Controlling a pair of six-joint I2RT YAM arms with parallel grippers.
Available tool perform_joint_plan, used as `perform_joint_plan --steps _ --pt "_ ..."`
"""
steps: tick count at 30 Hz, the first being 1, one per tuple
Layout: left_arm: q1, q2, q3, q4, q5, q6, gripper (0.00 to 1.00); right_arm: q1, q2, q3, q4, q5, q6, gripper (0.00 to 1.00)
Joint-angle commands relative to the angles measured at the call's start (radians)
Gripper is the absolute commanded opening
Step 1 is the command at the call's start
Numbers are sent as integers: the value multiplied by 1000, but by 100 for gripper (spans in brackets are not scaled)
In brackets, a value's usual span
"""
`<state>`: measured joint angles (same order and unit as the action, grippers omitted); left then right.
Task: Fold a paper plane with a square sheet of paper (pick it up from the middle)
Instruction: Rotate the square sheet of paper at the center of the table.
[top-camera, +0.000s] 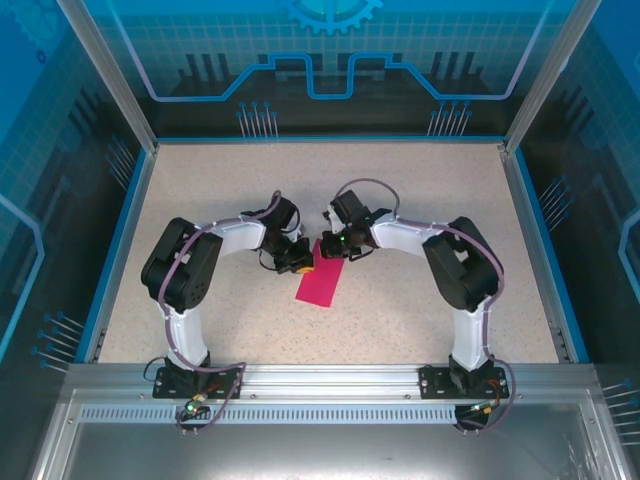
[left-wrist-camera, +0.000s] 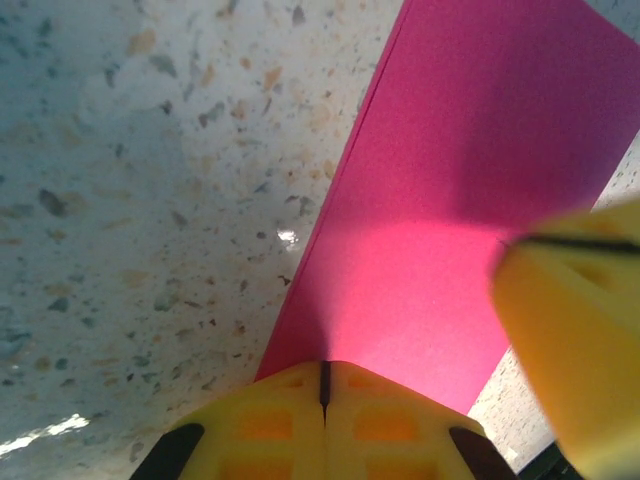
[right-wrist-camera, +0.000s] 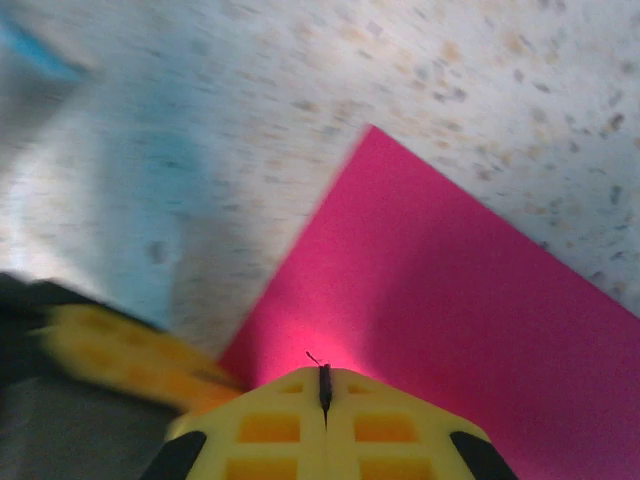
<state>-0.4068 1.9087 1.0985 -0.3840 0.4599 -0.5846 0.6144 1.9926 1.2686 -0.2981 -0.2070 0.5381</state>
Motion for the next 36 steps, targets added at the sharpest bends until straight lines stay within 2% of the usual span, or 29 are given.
perform_joint_plan --steps 1,7,11,16,19,21,26,32,36 --pt "1 9 14 15 -17 -12 0 -17 42 46 -94 61 20 0" --pt "-21 -48 12 36 22 -34 5 -44 39 -4 -156 179 106 0" --pt "-50 -110 -5 62 13 -93 8 -55 -41 -120 -181 283 227 0" --pt "-121 -176 -58 128 -30 -205 9 -50 -182 -295 -160 337 429 0" --pt "-169 -200 -109 208 -47 -311 9 -46 -276 -416 -56 301 504 0" --pt "-210 -211 -147 273 -57 -385 8 -52 -340 -488 73 228 495 0" --pt "-311 -224 -206 374 -139 -525 4 -74 -485 -582 244 115 417 0" --pt "-401 -212 -275 505 -268 -681 0 -87 -627 -733 343 8 369 0" --pt "-454 -201 -303 589 -352 -749 0 -87 -659 -804 403 -35 373 0"
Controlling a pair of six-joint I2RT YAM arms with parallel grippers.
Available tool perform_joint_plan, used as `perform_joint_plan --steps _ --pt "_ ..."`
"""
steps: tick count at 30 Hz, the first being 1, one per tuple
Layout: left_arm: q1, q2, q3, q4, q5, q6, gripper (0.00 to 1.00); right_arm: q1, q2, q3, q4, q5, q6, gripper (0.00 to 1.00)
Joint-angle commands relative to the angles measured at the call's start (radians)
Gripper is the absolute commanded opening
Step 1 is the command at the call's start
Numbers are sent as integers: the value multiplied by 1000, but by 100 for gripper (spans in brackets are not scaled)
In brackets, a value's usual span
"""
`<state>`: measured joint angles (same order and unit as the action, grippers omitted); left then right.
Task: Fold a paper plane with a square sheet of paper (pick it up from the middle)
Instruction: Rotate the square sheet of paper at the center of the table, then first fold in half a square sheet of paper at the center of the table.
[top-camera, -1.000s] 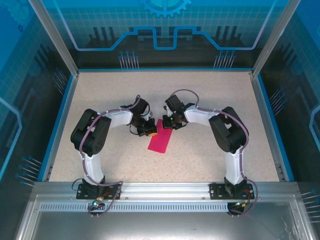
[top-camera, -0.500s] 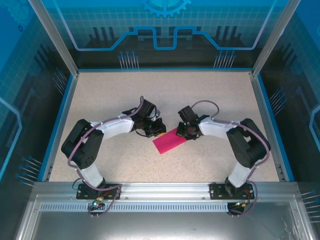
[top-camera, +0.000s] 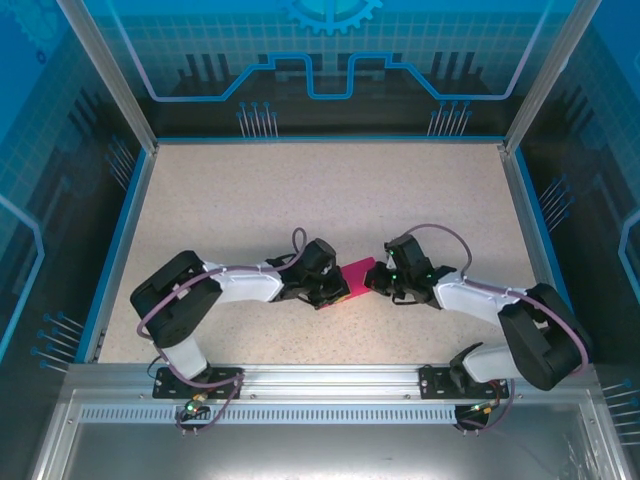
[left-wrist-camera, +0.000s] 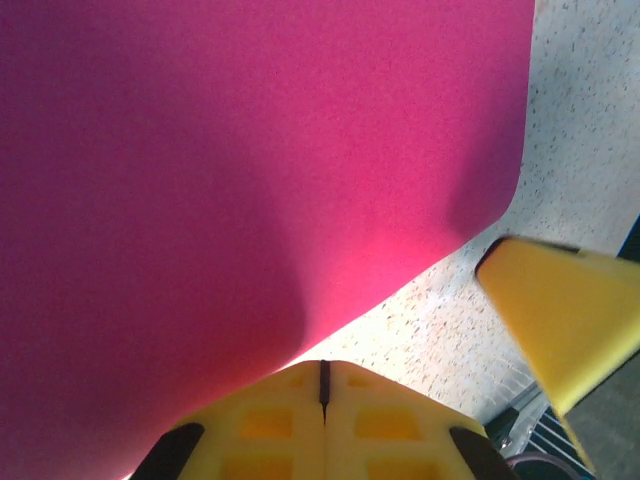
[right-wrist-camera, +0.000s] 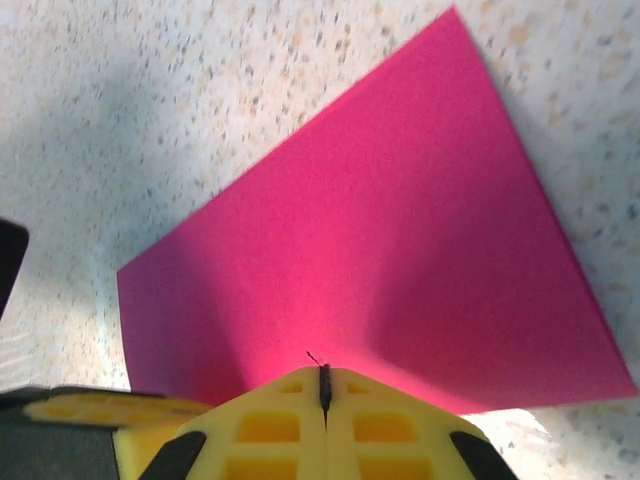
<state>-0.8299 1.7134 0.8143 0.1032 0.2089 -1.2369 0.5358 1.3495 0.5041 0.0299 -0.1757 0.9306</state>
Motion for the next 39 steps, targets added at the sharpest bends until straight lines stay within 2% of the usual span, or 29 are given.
perform_joint_plan --steps 1,6,16,23,39 --pt "-43 -11 -19 102 -122 -100 0 -9 -18 -48 84 -71 -15 0" --pt "-69 -27 -41 98 -203 -137 0 -7 -10 -88 148 -106 -8 0" --pt "-82 -10 -74 155 -255 -187 0 10 66 -72 235 -141 -1 0" --pt "-87 5 -92 178 -255 -205 0 36 128 -67 301 -155 4 0" --pt "-86 43 -119 197 -250 -229 0 39 167 -68 290 -137 -9 0"
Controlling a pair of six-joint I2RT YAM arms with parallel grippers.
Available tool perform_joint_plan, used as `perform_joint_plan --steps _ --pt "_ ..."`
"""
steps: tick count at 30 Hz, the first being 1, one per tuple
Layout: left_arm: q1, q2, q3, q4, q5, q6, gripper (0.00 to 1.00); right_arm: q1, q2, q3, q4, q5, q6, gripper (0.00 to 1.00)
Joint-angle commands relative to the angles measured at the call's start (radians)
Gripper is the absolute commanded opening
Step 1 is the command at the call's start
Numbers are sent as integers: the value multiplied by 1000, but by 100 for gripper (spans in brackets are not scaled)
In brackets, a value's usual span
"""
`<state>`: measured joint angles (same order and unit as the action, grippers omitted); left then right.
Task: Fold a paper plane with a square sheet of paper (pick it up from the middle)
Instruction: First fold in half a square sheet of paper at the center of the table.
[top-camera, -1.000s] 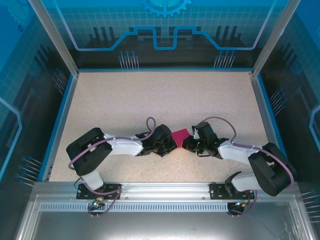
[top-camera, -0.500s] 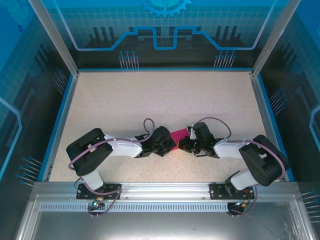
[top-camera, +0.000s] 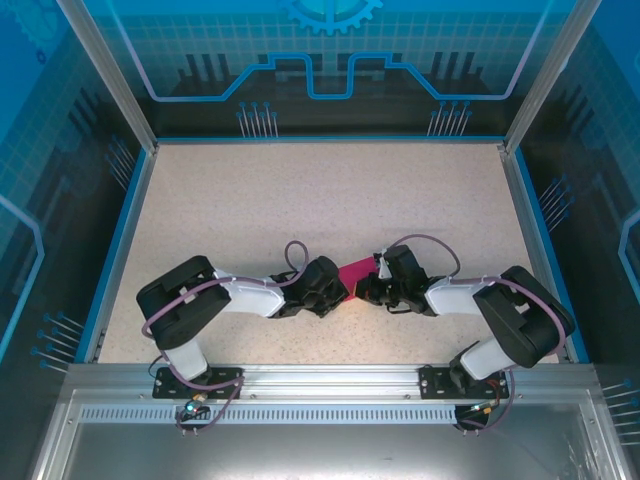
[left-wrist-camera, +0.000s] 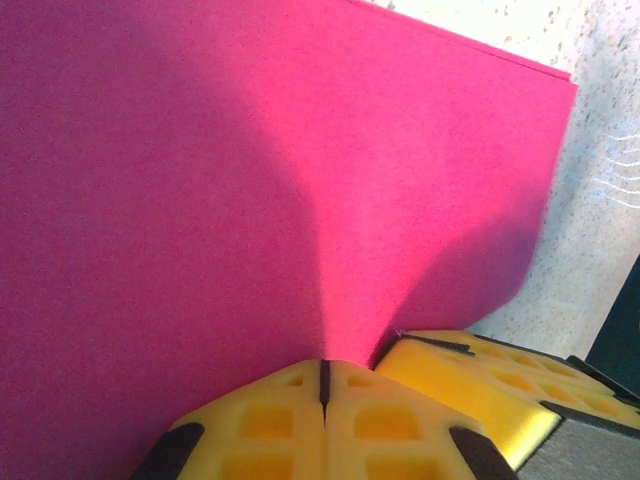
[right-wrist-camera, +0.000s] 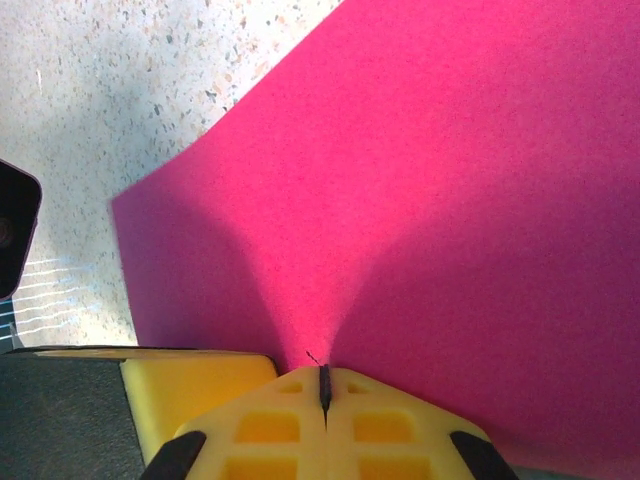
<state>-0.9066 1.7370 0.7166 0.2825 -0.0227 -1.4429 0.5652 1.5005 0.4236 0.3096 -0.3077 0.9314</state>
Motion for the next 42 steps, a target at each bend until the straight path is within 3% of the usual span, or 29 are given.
perform_joint_plan --steps 1,12,27,31,35,38,42 --pt "-9 20 -24 17 -19 -24 0 10 19 13 10 -5 -11 0" --pt "-9 33 -50 -55 -10 -73 0 -27 14 13 -48 36 -55 0" --pt "-6 33 -112 -103 -8 -99 0 -316 -86 -32 -201 135 -169 0" --pt "21 48 -97 -112 14 -22 0 -320 -174 -6 -270 166 -166 0" --pt "81 90 -45 -121 76 205 0 -299 -258 24 -308 112 -173 0" --pt "102 114 -6 -161 92 347 0 -232 -243 41 -277 38 -150 0" --pt "116 115 -13 -139 104 391 0 -104 -148 76 -207 10 -88 0"
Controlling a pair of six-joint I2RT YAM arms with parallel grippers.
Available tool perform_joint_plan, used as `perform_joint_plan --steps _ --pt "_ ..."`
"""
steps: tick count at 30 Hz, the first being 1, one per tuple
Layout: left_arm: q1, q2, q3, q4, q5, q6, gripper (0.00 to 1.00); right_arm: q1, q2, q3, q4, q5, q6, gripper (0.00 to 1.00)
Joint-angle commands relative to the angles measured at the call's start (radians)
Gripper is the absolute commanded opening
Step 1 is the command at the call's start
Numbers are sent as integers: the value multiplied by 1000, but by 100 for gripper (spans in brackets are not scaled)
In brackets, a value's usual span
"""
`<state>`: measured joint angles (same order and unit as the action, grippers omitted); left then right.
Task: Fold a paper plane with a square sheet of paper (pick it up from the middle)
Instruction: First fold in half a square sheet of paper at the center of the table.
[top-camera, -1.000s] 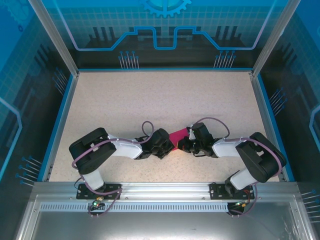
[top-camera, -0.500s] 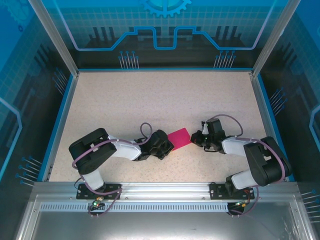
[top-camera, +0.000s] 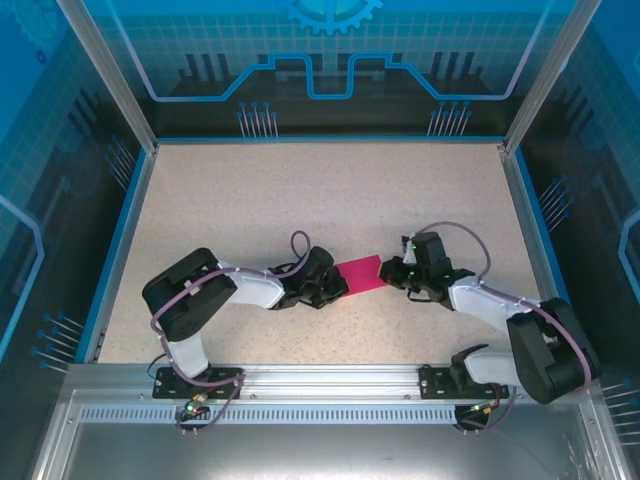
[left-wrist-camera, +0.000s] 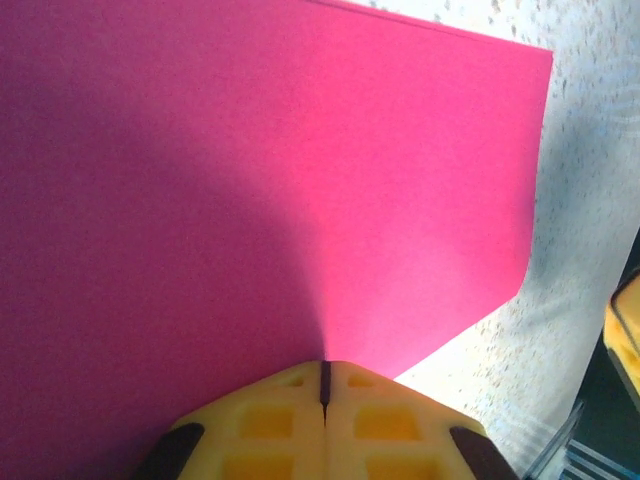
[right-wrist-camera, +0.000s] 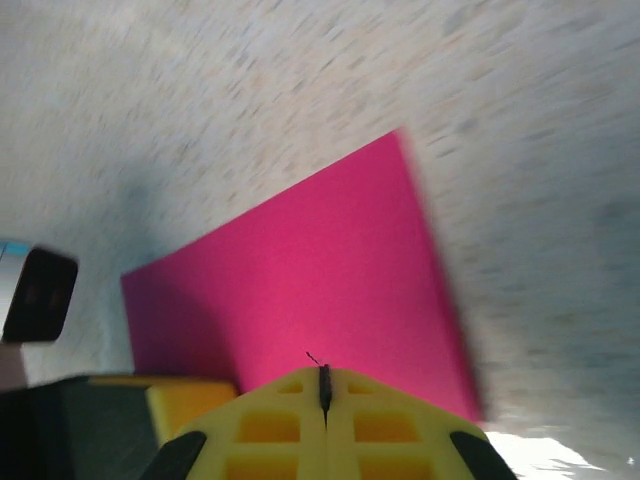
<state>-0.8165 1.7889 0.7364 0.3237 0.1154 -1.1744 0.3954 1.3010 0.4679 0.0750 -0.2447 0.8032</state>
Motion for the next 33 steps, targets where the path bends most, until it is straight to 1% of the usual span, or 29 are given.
perform_joint_plan --steps 1,3,7,10,14,23,33 --pt "28 57 -38 -175 -37 123 0 93 86 43 53 -53 54 0" --pt "36 51 -47 -161 -35 128 0 113 142 58 87 -54 75 0" --pt "37 37 -54 -151 -30 120 0 112 229 80 119 -54 88 0" --pt "37 37 -60 -129 -22 97 0 109 261 69 132 -47 98 0" --pt "37 41 -77 -98 -22 61 0 100 280 37 107 -6 96 0" --pt "37 31 -206 -11 -83 -50 0 40 337 -15 53 63 114 0" --pt "37 -64 -309 -51 -199 -120 0 8 362 -11 19 85 105 0"
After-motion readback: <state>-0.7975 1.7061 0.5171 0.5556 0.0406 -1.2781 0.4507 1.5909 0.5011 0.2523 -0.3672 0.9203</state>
